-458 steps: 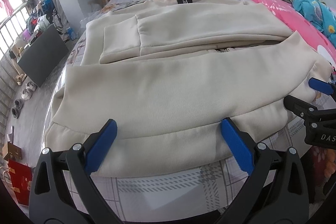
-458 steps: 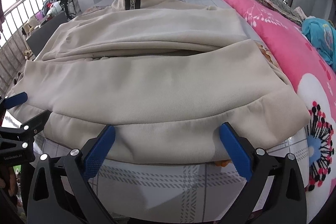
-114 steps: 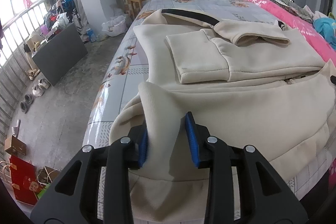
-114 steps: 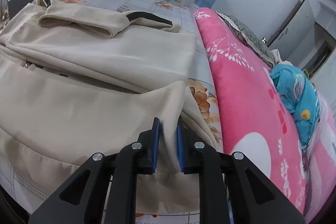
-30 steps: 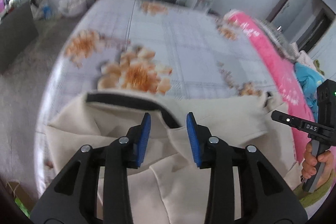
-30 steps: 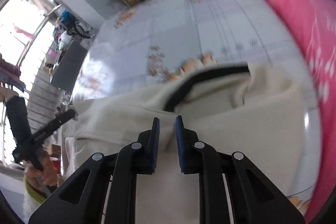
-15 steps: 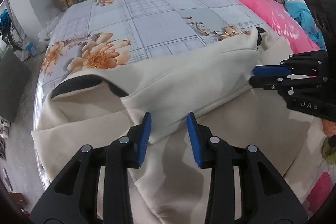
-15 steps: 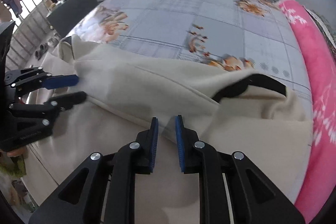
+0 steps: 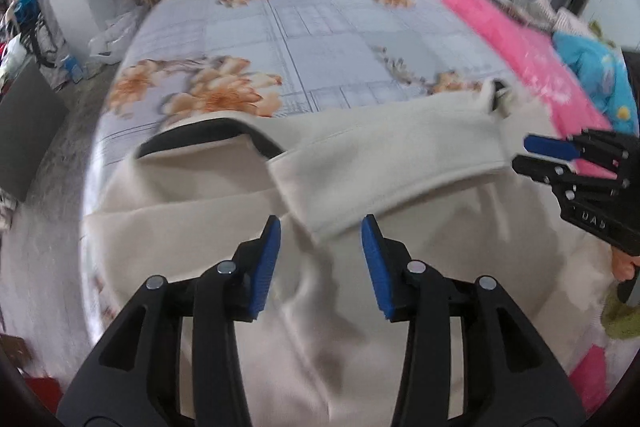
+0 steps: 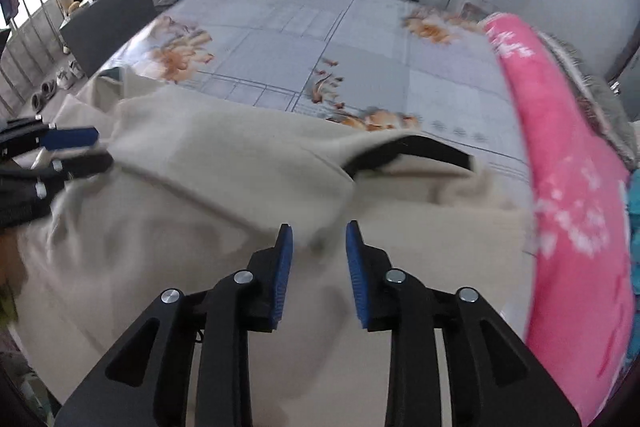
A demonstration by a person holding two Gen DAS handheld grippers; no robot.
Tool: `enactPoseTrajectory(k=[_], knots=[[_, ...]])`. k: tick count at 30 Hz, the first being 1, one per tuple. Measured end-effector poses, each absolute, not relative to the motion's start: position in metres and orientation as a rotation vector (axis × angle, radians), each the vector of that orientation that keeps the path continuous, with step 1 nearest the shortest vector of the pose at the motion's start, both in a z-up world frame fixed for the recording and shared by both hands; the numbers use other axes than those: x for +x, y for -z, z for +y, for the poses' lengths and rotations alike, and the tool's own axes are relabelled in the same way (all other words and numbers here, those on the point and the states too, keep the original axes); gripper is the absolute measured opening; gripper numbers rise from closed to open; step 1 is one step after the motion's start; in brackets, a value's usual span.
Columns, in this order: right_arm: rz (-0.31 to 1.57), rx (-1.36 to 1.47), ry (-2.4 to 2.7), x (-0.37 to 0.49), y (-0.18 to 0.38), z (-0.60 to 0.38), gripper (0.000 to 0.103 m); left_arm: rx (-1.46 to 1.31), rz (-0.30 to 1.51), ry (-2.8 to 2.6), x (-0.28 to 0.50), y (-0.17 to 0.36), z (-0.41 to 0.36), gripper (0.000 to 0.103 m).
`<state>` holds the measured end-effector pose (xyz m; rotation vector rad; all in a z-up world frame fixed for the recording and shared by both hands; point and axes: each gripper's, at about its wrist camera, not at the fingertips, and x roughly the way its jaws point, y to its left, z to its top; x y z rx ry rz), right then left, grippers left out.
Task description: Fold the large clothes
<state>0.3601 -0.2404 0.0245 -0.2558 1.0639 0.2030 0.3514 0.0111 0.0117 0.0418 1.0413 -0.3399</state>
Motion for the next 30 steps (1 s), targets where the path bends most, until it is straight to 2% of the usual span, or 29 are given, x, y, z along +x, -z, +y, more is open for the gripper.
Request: enactPoseTrajectory(k=[2,5,11,15,19,30], knots=[[1.028,-0.264,-0.212,0.337,-0.038,-0.242,0.042,0.012,0.986,0.342,0.323,-0.033,0.03,0.04],[0.969,-0.247,-0.273,0.295,-0.054,-0.244,0.056,-0.02,0.92,0.333,0.278,-0.052,0.057,0.041],[0.944,-0.22,-0.412,0.207,-0.039,-0.231,0.069,-0.117,0.882,0.244,0.182,-0.042,0.117,0.042],[0.965,-0.225,-0.403,0.166,-0.011,-0.221,0.071,-0.118,0.898,0.167,0.143,-0.013,0.134,0.042],[1.018,-0.133,-0.368,0.163,0.013,-0.231,0.075,-0.105,0.899,0.126,0.13,0.006,0.139,0.042],[1.0,-0.109,-0.351,0.162,0.016,-0.23,0.076,-0.178,0.841,0.203,0.144,0.01,0.138,0.042]])
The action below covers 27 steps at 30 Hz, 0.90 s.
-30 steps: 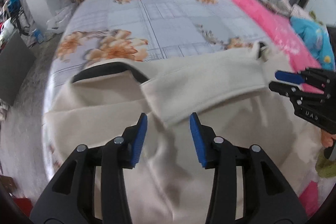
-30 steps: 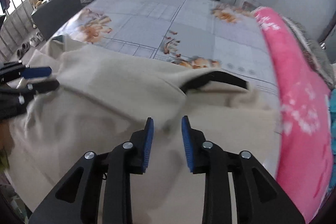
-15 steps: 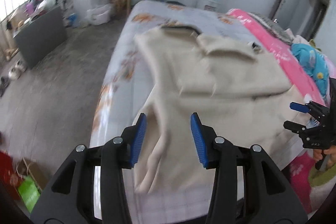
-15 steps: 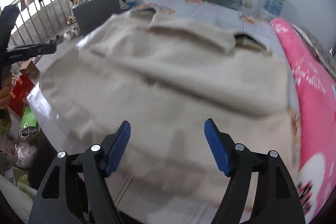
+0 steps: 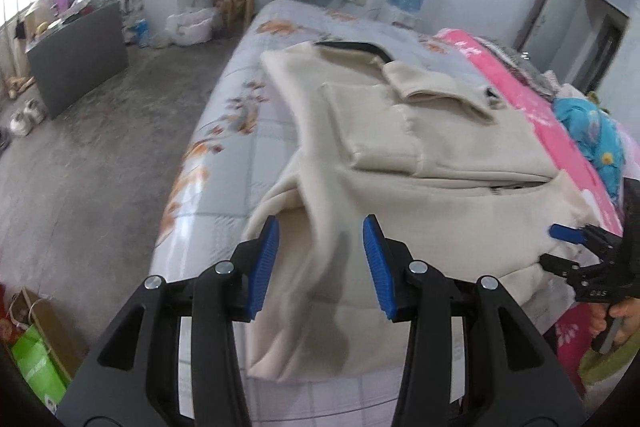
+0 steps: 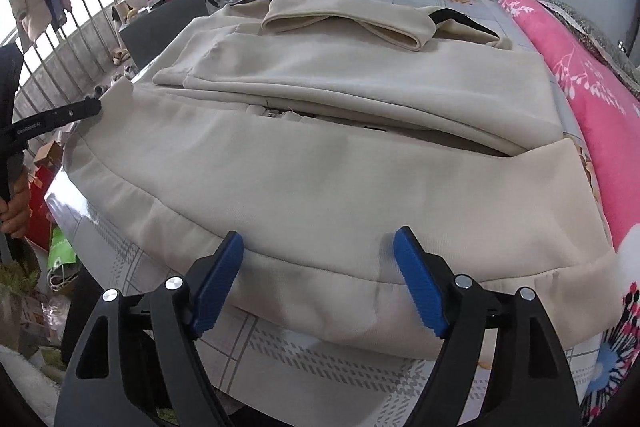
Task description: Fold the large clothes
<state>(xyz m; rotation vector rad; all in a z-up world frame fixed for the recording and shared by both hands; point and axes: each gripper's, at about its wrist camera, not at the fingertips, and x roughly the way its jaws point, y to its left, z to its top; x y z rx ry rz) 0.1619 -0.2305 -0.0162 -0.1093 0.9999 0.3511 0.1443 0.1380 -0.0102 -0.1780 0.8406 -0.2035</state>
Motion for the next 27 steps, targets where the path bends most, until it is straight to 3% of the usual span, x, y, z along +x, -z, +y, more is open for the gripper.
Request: enactPoseTrajectory(k=[6,12,22,27], knots=[[0.995,-0.108,-0.344,0.161,0.016,-0.231,0.076,-0.146,0.932,0.144,0.164,0.03,0.13,0.041],[0.991,-0.108,-0.346,0.161,0.016,-0.232,0.076,-0.219,0.895,0.227,0.167,0.025,0.126,0.037],[0.966,-0.047,-0.344,0.153,0.01,-0.248,0.075,0.016,0.89,0.068,0.165,0.032,0.093,0.036],[0.898,0.042,-0.262,0.14,-0.011,-0.296,0.069,0.095,0.869,0.022,0.161,0.031,0.083,0.036]])
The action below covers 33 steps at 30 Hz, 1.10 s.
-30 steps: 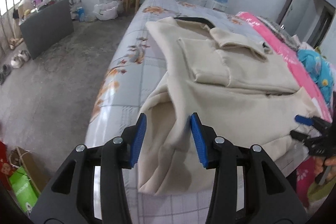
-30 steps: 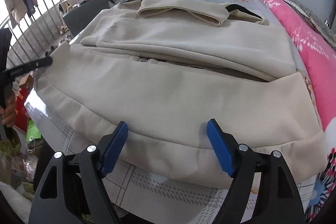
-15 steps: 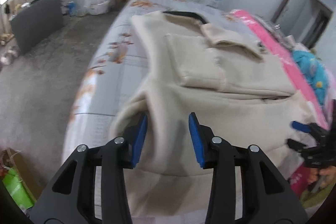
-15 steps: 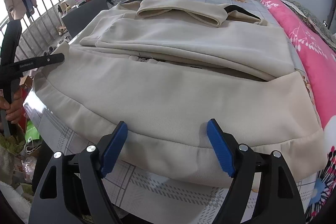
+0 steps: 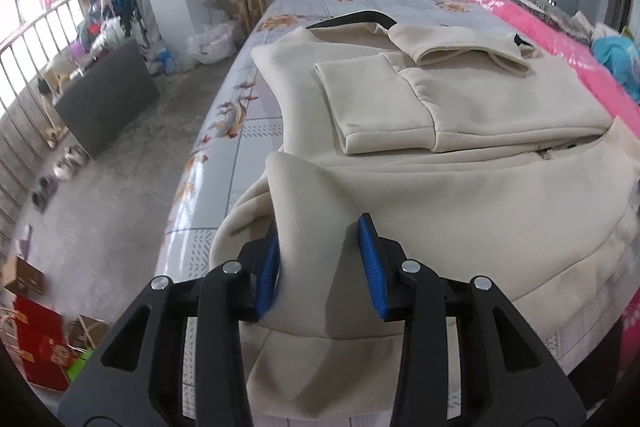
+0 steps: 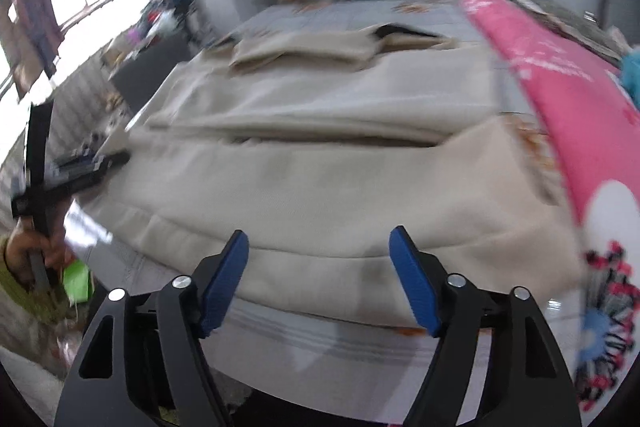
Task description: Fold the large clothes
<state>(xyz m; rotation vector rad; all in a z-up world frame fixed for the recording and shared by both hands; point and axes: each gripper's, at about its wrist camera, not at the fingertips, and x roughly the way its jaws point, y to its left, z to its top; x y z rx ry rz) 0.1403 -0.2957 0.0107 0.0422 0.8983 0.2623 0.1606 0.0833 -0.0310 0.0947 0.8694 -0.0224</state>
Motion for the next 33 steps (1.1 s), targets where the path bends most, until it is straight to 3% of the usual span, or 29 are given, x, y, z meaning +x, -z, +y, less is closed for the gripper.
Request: enactPoseTrajectory(k=[8,15,22,33], knots=[[0.865,0.122,-0.084,0.166,-0.022,-0.366,0.054,0.106,0.868,-0.003,0.161,0.03,0.082,0.036],[0.89,0.147,-0.051,0.196,-0.01,-0.379,0.048,0.115,0.866,-0.012,0.161,0.03,0.081,0.036],[0.943,0.167,-0.044,0.195,-0.001,-0.382,0.035,0.123,0.864,-0.016,0.161,0.031,0.079,0.036],[0.992,0.245,-0.046,0.218,0.01,-0.386,0.034,0.115,0.863,-0.017,0.161,0.03,0.079,0.036]])
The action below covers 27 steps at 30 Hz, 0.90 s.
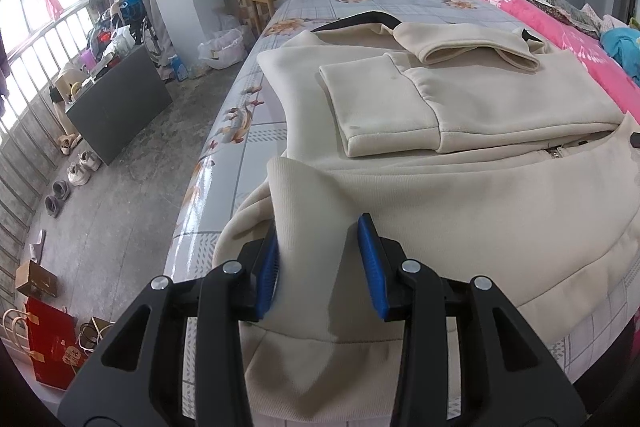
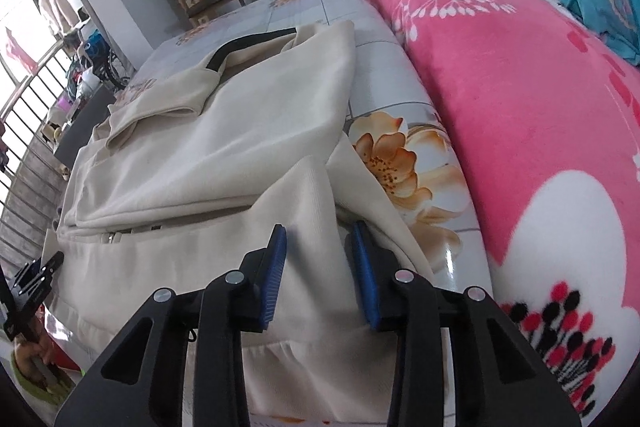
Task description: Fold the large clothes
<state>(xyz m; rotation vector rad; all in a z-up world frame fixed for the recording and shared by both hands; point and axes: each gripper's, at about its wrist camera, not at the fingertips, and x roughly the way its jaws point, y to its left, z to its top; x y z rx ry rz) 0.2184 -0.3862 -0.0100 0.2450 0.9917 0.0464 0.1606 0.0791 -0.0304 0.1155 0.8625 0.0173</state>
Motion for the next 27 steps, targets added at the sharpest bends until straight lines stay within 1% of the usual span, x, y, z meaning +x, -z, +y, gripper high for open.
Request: enactPoseTrajectory(k=[8,14,18,19,20,23,27], knots=[[0.996,0.207,-0.065,0.212,0.004,-0.376,0.033,0.097,0.865,-0.006,0.16,0.031,0.083,0.036],[1.005,0.198,-0.033,0.221,0.01,-0.376,0.033,0.103,0.863,-0.005,0.161,0.03,0.084,0.037],[0.997,0.134,-0.015,0.224,0.01,-0.368,0.033,0.105,0.862,-0.007,0.16,0.031,0.083,0.037],[0.996,0.118,-0.012,0.223,0.01,-0.366,0.033,0.106,0.861,-0.007,0.16,0.031,0.083,0.037],[0.994,0.105,-0.011,0.223,0.01,-0.365,0.029,0.108,0.861,-0.007,0.16,0.031,0.083,0.037],[0.985,0.052,-0.007,0.218,0.008,-0.358,0.024,0.114,0.858,-0.006,0.161,0.031,0.083,0.037],[0.974,-0.004,0.004,0.214,0.006,-0.352,0.02,0.119,0.856,-0.006,0.161,0.031,0.082,0.037]])
